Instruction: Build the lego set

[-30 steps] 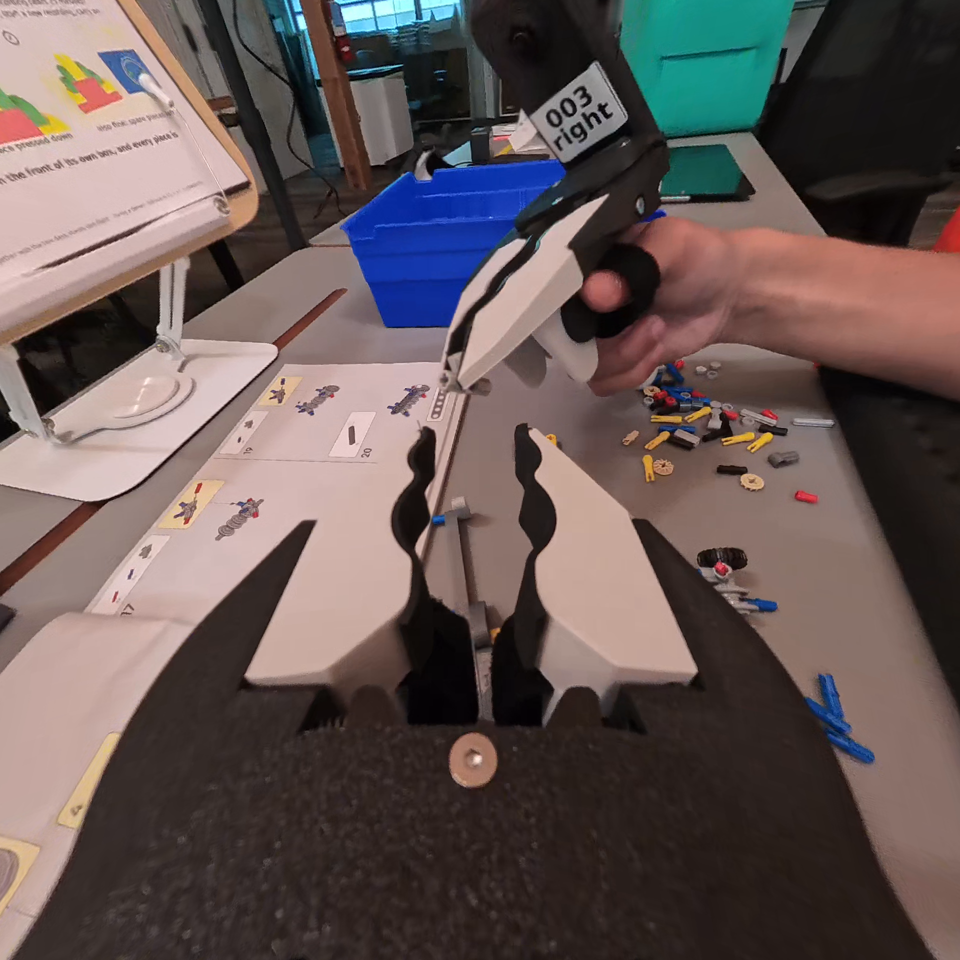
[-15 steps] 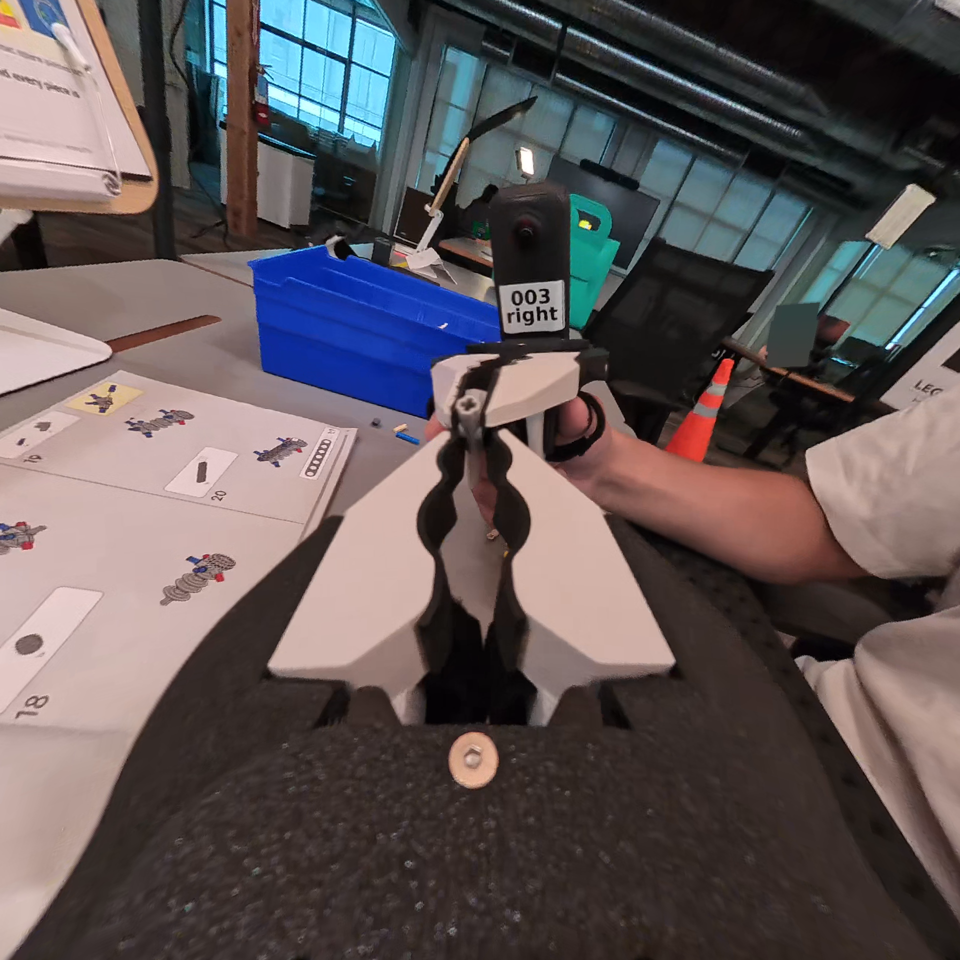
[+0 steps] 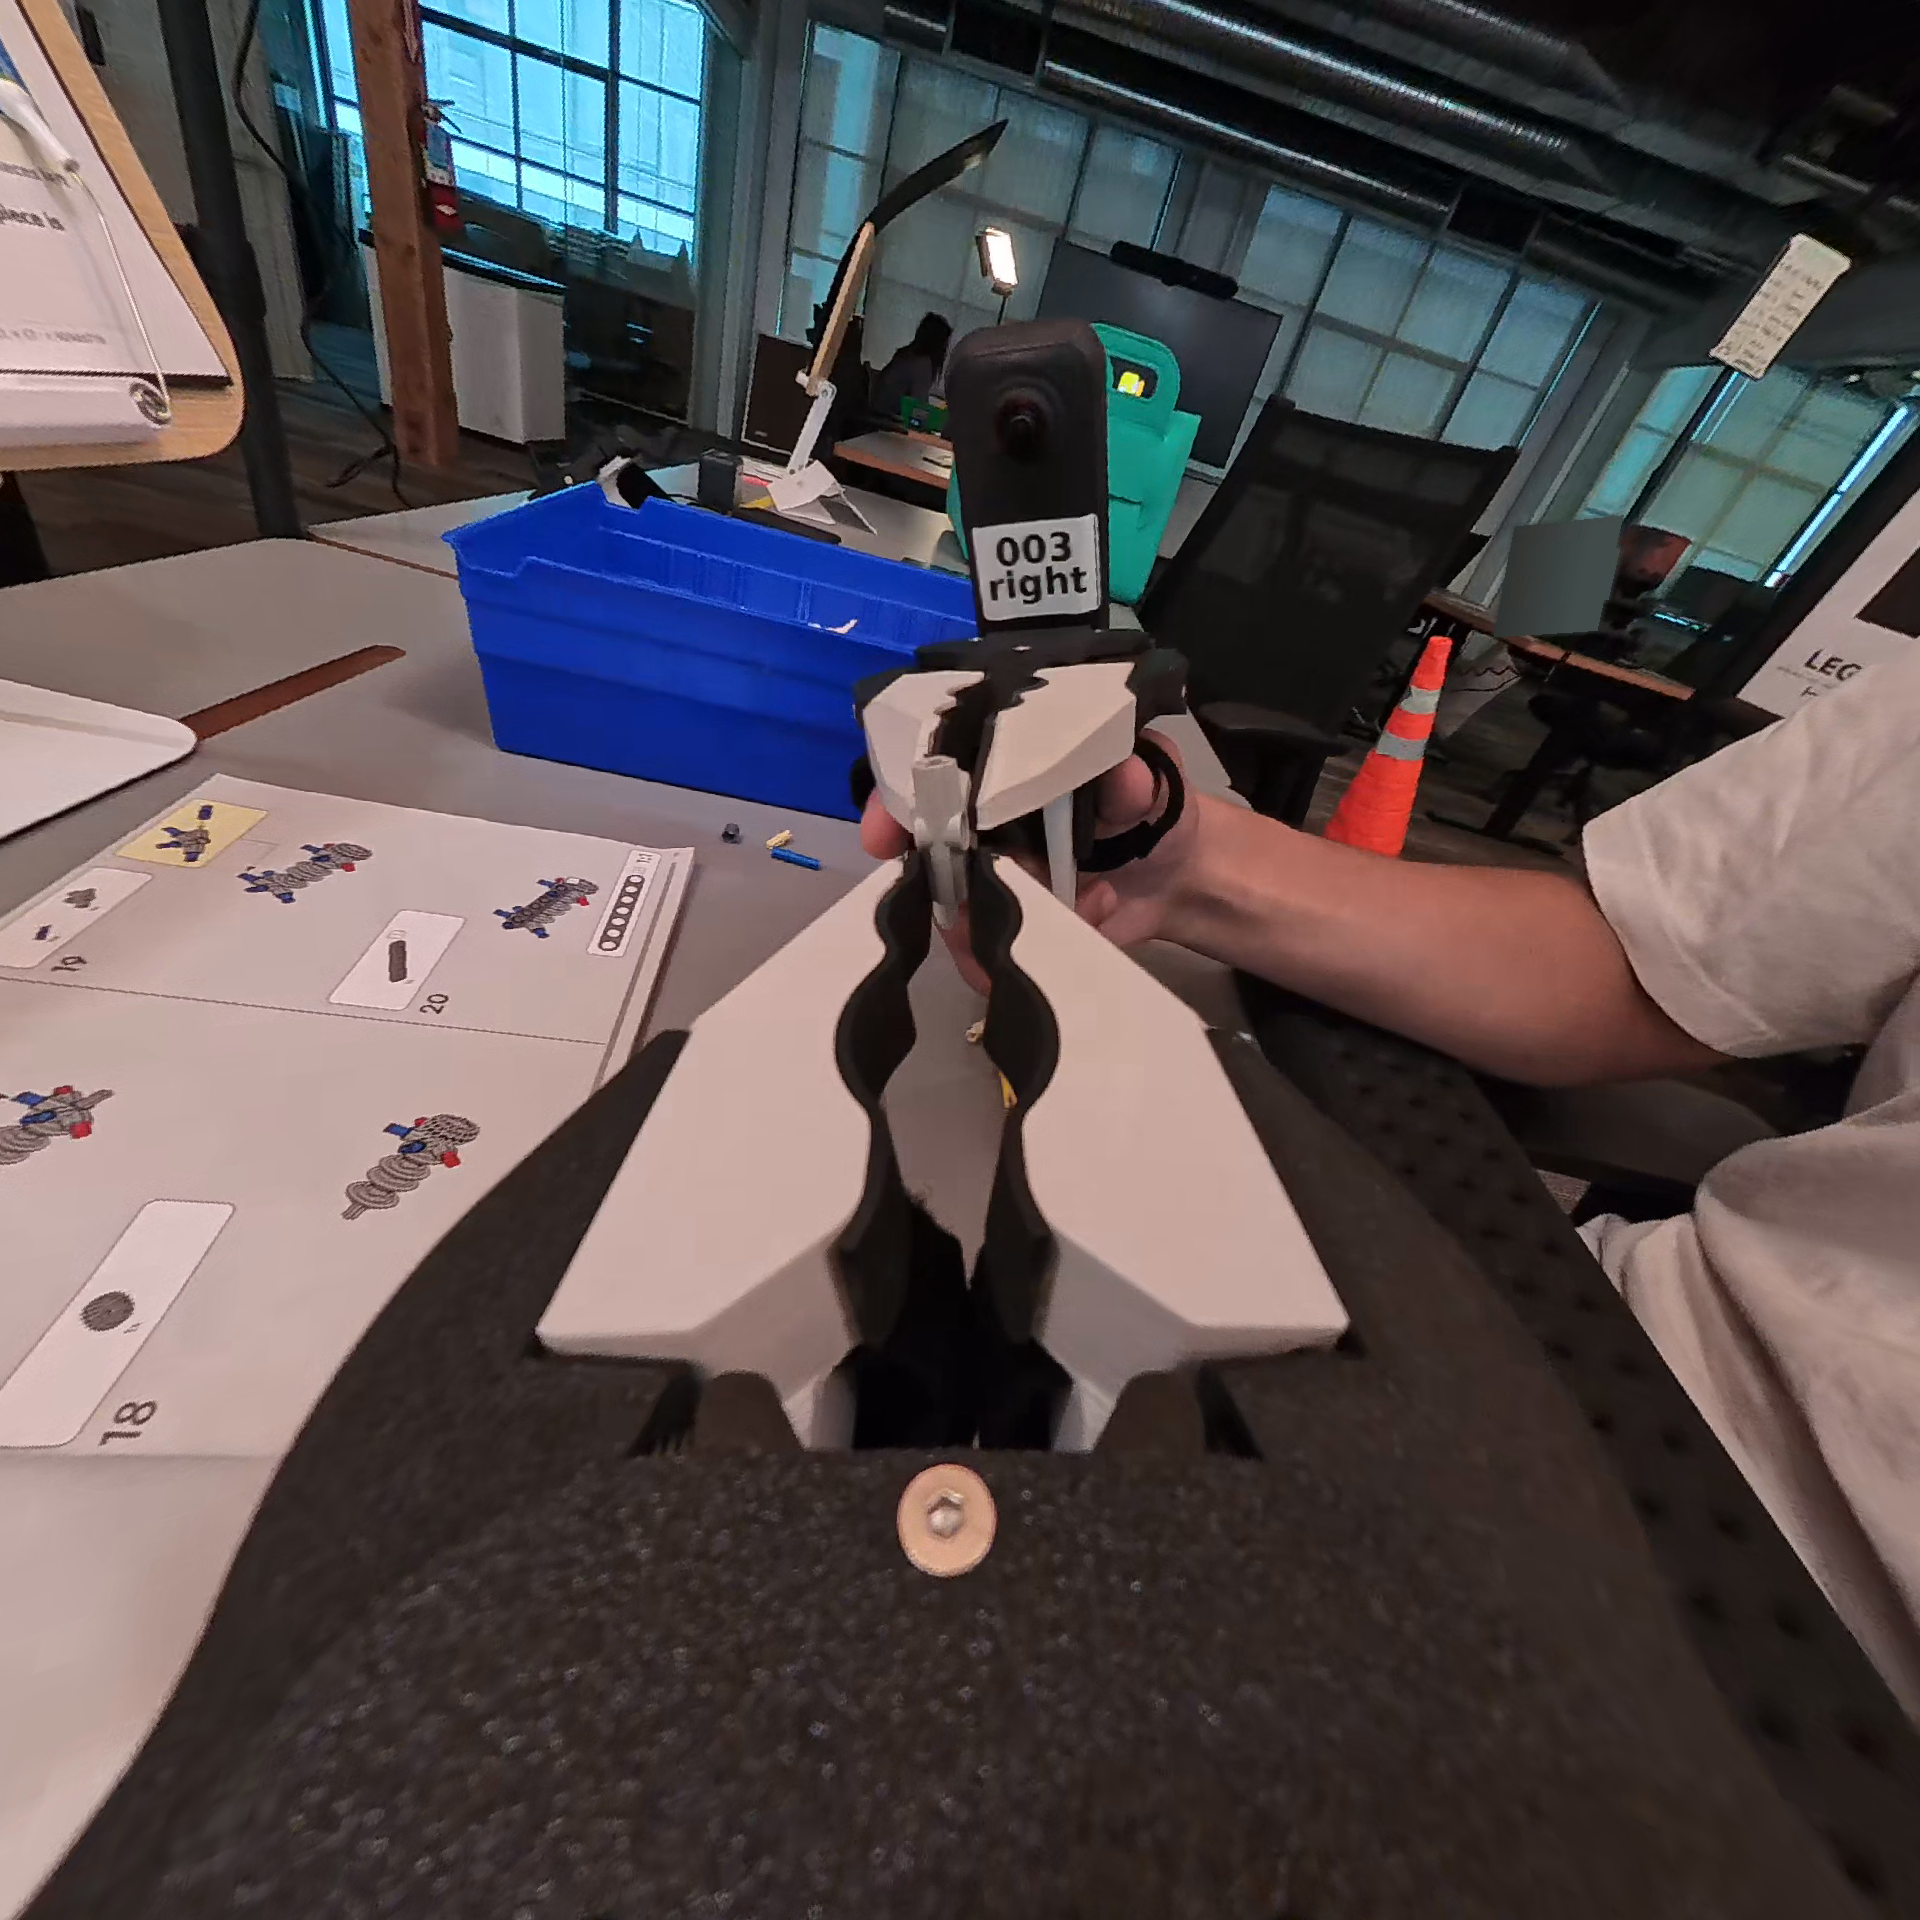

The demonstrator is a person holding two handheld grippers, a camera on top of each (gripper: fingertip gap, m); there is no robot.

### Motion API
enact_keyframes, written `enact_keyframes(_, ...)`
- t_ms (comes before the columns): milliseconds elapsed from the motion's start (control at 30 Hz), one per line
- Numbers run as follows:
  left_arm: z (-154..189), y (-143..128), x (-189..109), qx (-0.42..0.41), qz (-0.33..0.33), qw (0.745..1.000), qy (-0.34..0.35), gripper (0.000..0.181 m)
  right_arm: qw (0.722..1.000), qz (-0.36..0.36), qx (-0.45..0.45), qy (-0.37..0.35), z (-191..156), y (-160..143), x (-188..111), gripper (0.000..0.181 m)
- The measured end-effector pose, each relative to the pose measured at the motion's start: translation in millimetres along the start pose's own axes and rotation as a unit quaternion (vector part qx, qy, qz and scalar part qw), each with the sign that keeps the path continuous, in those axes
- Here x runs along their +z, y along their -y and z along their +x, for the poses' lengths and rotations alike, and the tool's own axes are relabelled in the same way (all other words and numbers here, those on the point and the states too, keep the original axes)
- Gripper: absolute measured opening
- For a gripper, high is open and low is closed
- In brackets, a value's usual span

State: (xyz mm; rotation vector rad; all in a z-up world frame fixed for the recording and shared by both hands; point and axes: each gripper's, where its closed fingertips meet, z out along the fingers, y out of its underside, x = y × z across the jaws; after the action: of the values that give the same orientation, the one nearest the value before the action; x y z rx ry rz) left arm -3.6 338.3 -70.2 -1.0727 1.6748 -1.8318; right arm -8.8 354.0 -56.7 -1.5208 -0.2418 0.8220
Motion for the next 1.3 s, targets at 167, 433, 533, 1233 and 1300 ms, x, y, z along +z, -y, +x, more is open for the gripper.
enact_keyframes(167, -4.9, -1.6, -1.8, 0.011, -0.007, 1.0, 0.016, 0.007, 1.0, -0.006, -0.021, -0.02, 2.8, -1.1, 0.1, 0.005)
enact_keyframes(433, -3.4, 13.8, -9.3, -0.01, 0.036, 0.999, 0.004, 0.017, 0.999, -0.012, -0.028, -0.014, -0.8, -3.7, 1.3, 0.005)
enact_keyframes(533, 2.0, 16.0, -10.1, -0.02, 0.043, 0.999, -0.017, 0.007, 1.0, -0.007, -0.017, -0.001, -5.0, -2.8, 3.2, 0.005)
enact_keyframes(1233, 4.0, 25.1, -10.9, 0.056, 0.069, 0.996, 0.019, 0.03, 0.992, 0.102, 0.068, 0.037, -7.8, 27.1, -0.7, 0.004)
enact_keyframes(1300, 0.7, 23.5, -8.6, 0.1, 0.064, 0.992, 0.051, 0.025, 0.99, 0.103, 0.086, 0.048, -9.2, 26.3, 0.1, 0.004)
